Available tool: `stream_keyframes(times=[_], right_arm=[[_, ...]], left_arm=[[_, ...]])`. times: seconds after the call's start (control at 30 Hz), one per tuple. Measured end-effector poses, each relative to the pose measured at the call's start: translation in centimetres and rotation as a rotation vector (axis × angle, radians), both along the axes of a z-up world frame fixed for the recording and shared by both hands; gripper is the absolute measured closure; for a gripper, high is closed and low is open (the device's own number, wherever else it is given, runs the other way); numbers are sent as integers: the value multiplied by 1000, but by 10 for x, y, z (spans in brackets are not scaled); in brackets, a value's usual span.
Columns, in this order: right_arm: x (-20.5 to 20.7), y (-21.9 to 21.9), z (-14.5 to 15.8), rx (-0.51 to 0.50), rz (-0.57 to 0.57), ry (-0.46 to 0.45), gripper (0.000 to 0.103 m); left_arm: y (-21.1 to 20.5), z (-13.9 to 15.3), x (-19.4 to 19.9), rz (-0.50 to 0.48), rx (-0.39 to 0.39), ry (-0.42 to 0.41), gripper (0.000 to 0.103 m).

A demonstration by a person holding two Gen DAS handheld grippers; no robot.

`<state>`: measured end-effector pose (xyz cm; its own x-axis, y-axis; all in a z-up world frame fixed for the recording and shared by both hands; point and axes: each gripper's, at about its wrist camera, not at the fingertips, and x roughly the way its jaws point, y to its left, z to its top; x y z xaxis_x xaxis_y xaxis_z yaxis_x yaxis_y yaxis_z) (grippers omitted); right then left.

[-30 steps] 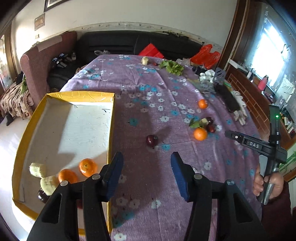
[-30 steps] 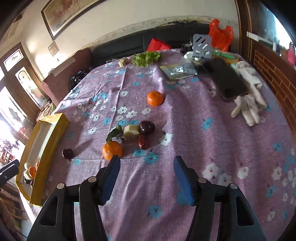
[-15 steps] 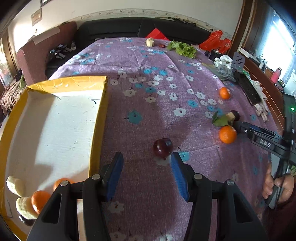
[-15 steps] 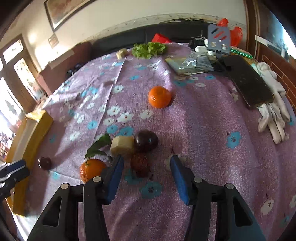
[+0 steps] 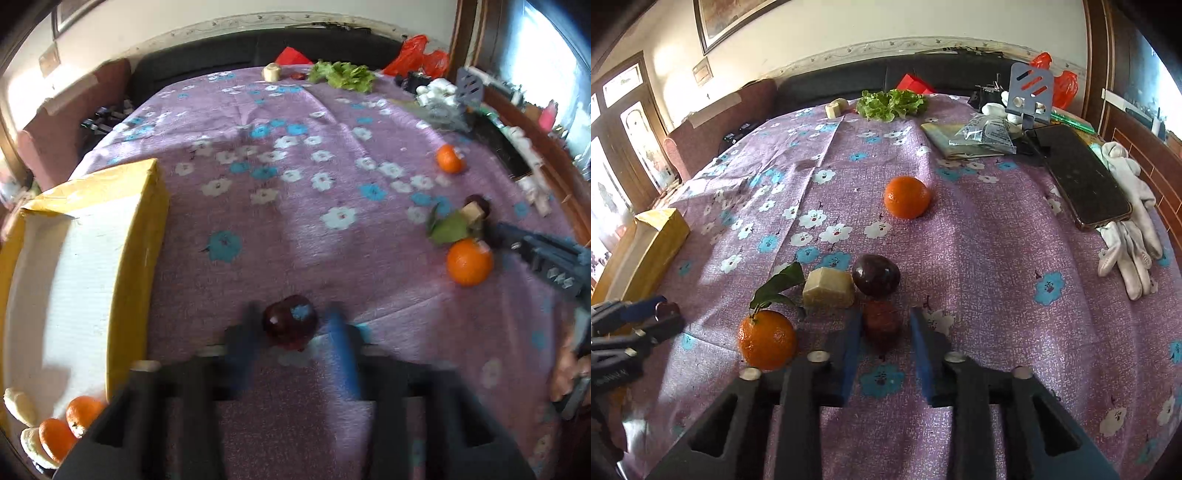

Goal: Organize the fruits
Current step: 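Grasp a dark red plum with the left tool and carry it to the tray, then open the left tool over the tray while the right tool releases a plum there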

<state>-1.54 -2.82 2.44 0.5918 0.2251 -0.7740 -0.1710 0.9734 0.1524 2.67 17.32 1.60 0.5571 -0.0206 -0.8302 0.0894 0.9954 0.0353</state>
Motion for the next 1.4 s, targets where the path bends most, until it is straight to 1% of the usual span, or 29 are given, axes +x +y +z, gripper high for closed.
stream_keyframes(times=[0.03,0.07,0.1,0.17,0.23,0.33,0.37,0.43,0.5,0.57,0.67,0.73,0.83,0.93,1.0,1.07,1.2,1.4], right_arm=[[0,-2,0,9,-1,0,80],[0,-3,0,18,-5,0,80],[-1,-4,0,23,-6,0,80],[-2,-6,1,42,-5,-2,80],[-4,-11,3,78,-5,-7,80],[-4,-23,7,202,-3,3,80],[-3,-28,7,275,1,17,80],[-3,-34,9,377,14,41,80],[-7,-32,16,413,14,41,80],[-15,-21,29,398,34,24,80],[-27,8,50,396,94,16,79],[-35,37,64,383,151,8,79],[-41,85,79,400,255,29,79],[-44,134,83,403,342,58,79],[-47,169,84,373,393,70,79],[-50,202,81,350,439,85,79],[-48,263,68,304,505,122,79],[-38,308,40,252,516,194,78]], left_arm=[[1,0,-1,1,-3,0,77],[3,1,-2,3,-27,-1,77],[6,4,-5,10,-51,-9,77],[10,11,-12,25,-65,-32,77],[16,21,-21,30,-101,-52,77],[23,37,-36,38,-128,-92,77],[28,43,-42,44,-144,-105,77],[38,54,-52,57,-167,-124,77],[54,65,-60,72,-185,-136,77],[72,76,-67,95,-190,-150,77],[109,92,-77,159,-185,-180,77],[133,95,-80,210,-166,-187,77],[167,93,-80,280,-149,-170,76],[201,83,-75,338,-170,-128,76],[218,74,-72,369,-190,-99,76],[230,64,-69,394,-193,-74,76],[247,47,-61,421,-232,-29,76],[257,32,-58,454,-239,13,76]])
